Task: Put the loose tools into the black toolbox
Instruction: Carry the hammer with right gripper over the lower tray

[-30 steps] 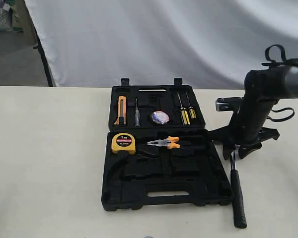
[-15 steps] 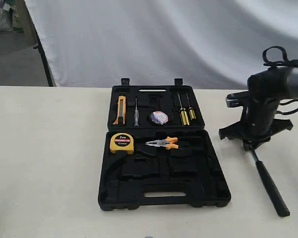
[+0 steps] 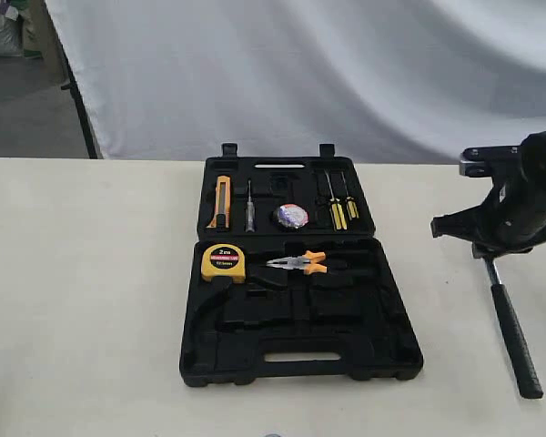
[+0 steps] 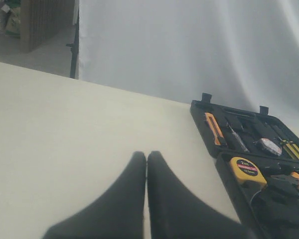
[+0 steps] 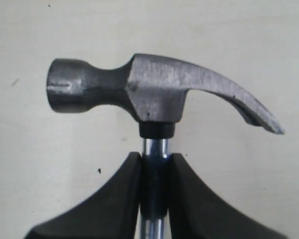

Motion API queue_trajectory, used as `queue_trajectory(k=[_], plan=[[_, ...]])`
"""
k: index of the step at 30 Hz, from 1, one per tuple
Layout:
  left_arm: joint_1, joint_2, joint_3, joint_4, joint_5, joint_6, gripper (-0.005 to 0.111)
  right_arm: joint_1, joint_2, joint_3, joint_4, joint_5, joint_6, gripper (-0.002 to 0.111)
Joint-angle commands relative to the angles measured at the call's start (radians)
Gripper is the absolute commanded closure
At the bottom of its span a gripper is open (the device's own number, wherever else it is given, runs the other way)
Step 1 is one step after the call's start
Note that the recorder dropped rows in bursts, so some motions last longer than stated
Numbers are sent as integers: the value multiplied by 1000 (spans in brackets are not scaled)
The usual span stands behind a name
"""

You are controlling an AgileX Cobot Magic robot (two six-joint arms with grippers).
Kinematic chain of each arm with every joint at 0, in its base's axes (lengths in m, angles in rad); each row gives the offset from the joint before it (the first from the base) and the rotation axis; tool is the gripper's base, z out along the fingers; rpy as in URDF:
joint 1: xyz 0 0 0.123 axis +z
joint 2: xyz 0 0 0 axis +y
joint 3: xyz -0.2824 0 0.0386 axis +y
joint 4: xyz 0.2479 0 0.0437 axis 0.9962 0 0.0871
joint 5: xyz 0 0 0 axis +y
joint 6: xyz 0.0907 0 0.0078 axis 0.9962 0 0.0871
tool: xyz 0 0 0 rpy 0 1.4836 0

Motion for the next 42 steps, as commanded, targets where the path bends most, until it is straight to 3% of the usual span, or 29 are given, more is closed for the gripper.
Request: queue_trajectory(k=[1, 8, 18, 24, 35, 42], plan=[[25, -3, -3, 4, -7, -5, 106, 24, -55, 23, 14, -48, -7, 109], [25, -3, -3, 4, -7, -5, 106, 181, -75, 23, 14, -97, -111, 109], [25, -3, -3, 4, -7, -5, 106, 473, -75, 17, 14, -239, -474, 109], [25, -3, -3, 4, -7, -5, 106, 600, -75, 17, 14, -295, -632, 109], [25, -3, -3, 4, -7, -5, 106, 639, -6, 17, 14, -268, -804, 109], [25, -3, -3, 4, -7, -5, 106, 674, -4, 17, 14, -234, -814, 109]])
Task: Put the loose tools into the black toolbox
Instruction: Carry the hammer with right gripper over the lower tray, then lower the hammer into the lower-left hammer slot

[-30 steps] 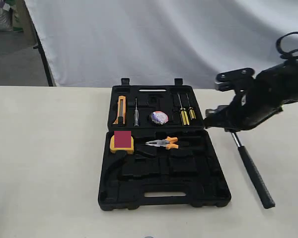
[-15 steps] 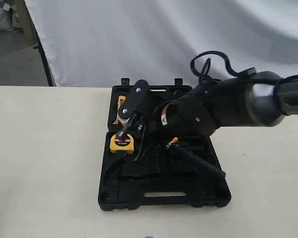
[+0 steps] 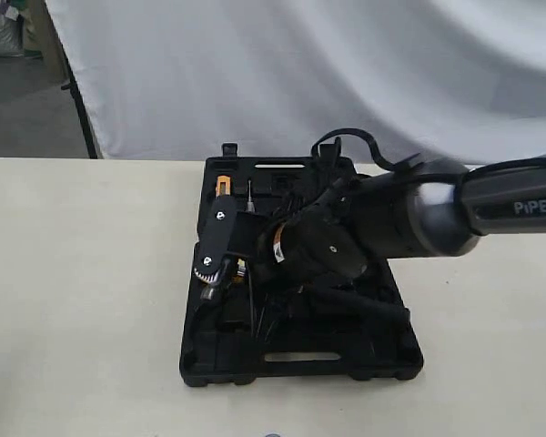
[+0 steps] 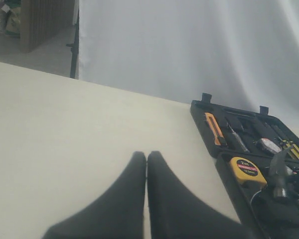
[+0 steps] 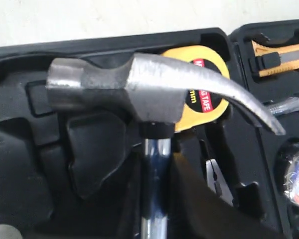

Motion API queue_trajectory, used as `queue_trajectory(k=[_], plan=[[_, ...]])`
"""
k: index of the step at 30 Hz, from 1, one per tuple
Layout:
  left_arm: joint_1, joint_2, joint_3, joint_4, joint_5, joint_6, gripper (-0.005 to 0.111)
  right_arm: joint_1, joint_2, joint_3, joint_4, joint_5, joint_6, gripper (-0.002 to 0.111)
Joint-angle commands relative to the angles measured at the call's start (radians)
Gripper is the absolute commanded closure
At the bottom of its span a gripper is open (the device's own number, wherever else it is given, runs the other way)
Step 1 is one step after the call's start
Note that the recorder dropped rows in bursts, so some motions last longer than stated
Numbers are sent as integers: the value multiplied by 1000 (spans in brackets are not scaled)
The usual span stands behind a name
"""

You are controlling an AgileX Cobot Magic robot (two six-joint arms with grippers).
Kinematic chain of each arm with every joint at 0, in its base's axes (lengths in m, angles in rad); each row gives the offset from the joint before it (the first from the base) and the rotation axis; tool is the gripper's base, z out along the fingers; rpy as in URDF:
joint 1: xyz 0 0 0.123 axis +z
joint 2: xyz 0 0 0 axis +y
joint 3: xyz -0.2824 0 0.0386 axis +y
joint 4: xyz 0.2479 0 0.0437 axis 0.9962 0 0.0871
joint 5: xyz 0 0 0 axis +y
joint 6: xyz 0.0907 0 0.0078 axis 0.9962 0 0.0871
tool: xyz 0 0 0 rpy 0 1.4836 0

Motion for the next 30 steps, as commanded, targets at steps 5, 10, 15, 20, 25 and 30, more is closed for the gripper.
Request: queue_trajectory(k=[5, 10, 15, 20, 25, 30], plan=[[25, -3, -3, 4, -7, -5, 106, 62, -10, -6, -4, 51, -39, 109], [25, -3, -3, 4, -7, -5, 106, 78, -10, -6, -4, 65, -55, 109], [25, -3, -3, 4, -7, -5, 106, 78, -10, -6, -4, 67, -55, 109], [25, -3, -3, 4, -7, -5, 106, 78, -10, -6, -6, 74, -53, 109], [25, -3, -3, 4, -7, -5, 106, 78, -10, -6, -12, 114, -138, 109], [25, -3, -3, 4, -7, -5, 106, 78, -7, -6, -10, 114, -140, 109]])
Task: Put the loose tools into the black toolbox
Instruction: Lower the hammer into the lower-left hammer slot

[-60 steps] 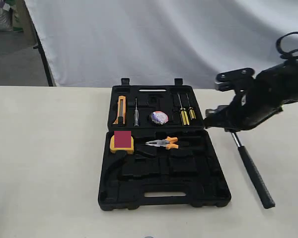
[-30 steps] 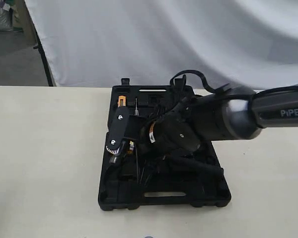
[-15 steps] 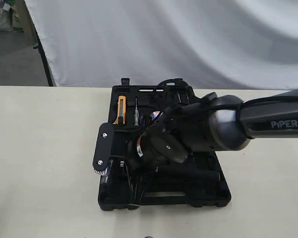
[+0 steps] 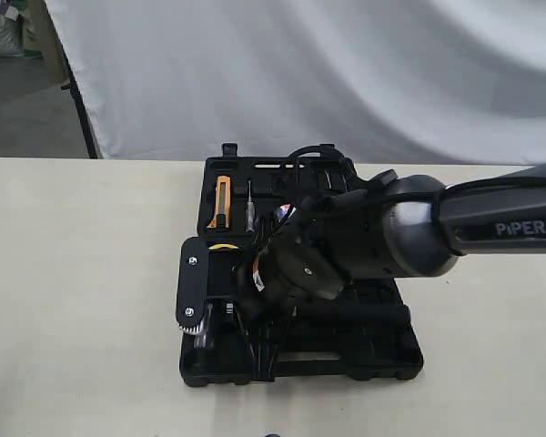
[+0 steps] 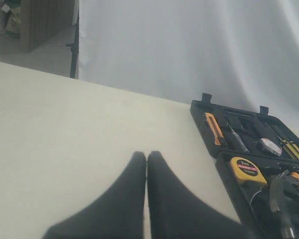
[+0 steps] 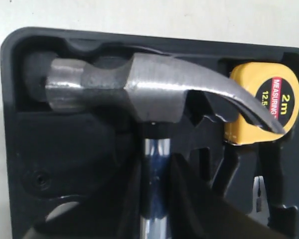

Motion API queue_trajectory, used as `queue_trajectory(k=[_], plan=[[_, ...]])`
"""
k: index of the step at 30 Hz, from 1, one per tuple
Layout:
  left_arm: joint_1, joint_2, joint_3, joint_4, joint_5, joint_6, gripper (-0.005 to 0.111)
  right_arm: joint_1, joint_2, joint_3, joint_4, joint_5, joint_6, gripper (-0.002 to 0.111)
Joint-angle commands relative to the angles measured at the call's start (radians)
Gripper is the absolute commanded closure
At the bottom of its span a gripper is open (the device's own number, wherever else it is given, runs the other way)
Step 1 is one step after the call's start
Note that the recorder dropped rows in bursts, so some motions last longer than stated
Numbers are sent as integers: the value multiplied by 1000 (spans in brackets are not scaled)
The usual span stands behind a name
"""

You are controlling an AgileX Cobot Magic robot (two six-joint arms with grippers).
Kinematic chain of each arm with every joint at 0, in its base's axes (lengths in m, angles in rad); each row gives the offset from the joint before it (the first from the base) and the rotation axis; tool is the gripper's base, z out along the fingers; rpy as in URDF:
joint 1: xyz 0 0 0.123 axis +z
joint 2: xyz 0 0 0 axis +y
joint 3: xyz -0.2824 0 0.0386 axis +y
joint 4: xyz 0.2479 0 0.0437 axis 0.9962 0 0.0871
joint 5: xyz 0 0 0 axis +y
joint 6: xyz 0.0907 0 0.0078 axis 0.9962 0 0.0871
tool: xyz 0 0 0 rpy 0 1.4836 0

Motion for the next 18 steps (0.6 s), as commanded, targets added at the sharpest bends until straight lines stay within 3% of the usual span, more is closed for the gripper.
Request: queue_trajectory(k=[1, 18], plan=[[25, -3, -3, 4, -7, -5, 106, -2, -7, -6, -5, -11, -11, 109], [25, -3, -3, 4, -7, -5, 106, -2, -7, -6, 10, -55, 55, 109]])
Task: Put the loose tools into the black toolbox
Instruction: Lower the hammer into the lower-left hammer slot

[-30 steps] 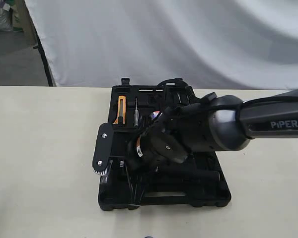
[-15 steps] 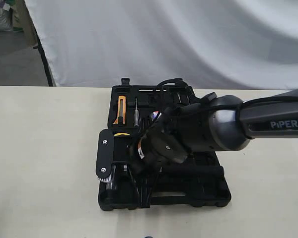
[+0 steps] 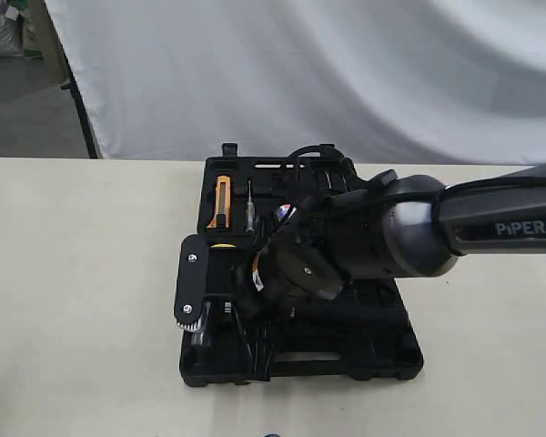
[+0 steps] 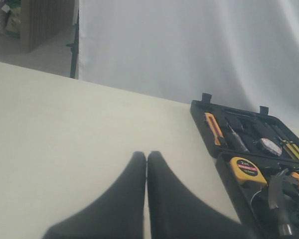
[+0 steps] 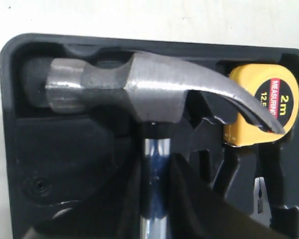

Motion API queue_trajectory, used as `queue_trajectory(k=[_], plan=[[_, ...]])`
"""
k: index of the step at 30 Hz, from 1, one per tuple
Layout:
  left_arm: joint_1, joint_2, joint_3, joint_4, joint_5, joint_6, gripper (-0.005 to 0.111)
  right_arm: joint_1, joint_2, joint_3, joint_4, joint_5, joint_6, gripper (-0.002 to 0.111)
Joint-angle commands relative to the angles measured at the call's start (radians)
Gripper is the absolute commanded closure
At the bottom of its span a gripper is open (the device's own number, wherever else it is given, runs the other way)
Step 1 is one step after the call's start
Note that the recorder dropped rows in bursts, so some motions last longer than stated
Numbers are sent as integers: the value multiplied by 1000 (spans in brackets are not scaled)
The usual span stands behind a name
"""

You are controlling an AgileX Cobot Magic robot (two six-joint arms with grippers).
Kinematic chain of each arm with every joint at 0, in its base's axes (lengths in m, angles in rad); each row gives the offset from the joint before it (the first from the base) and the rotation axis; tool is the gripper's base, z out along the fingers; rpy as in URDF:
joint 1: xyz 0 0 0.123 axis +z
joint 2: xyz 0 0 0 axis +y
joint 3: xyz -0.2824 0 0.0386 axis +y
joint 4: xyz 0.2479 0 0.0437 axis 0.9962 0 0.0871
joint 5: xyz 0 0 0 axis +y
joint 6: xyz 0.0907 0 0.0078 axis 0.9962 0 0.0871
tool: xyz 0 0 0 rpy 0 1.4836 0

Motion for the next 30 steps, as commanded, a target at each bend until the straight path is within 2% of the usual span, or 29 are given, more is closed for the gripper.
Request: queue_trajectory(k=[1, 30], plan=[[25, -3, -3, 4, -7, -5, 106, -2, -7, -6, 1, -45, 37, 109], [25, -3, -3, 4, -7, -5, 106, -2, -7, -1, -29, -22, 46, 106]])
